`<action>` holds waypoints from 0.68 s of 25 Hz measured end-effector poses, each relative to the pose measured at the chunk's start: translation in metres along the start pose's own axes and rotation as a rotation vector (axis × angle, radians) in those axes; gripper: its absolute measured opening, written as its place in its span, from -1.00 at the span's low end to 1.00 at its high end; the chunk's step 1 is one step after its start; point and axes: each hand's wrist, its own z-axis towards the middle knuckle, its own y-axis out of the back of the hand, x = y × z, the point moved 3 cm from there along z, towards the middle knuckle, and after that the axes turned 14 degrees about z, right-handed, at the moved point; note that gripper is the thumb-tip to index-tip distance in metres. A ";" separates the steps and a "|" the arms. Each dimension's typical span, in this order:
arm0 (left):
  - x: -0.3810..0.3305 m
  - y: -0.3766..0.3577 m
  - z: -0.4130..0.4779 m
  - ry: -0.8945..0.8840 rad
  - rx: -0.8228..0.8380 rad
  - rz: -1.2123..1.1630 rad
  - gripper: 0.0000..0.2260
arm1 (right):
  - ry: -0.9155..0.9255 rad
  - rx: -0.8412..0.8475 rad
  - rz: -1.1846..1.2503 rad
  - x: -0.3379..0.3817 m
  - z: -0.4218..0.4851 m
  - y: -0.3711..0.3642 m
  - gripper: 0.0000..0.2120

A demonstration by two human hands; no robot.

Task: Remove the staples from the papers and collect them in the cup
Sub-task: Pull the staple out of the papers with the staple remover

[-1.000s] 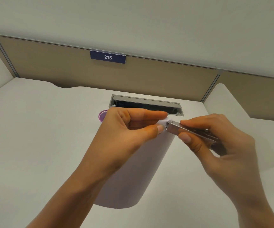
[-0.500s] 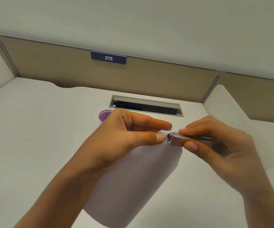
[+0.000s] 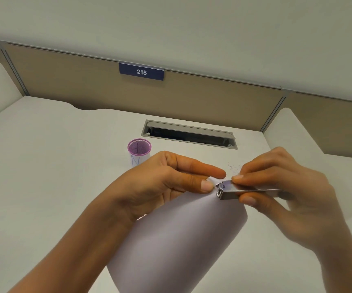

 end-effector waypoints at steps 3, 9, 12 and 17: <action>0.007 0.001 0.007 0.045 0.001 -0.053 -0.74 | -0.006 -0.005 -0.034 -0.007 0.000 -0.002 -0.81; 0.007 0.018 0.015 -0.031 -0.177 -0.046 -0.73 | -0.335 -0.369 0.381 -0.044 -0.008 -0.015 -0.75; 0.011 0.031 0.018 -0.032 -0.380 0.117 -0.81 | -0.533 -0.539 0.479 -0.077 -0.011 -0.019 -0.59; 0.015 0.046 0.024 -0.013 -0.560 0.189 -0.78 | -0.758 -0.556 0.529 -0.140 -0.017 -0.036 -0.72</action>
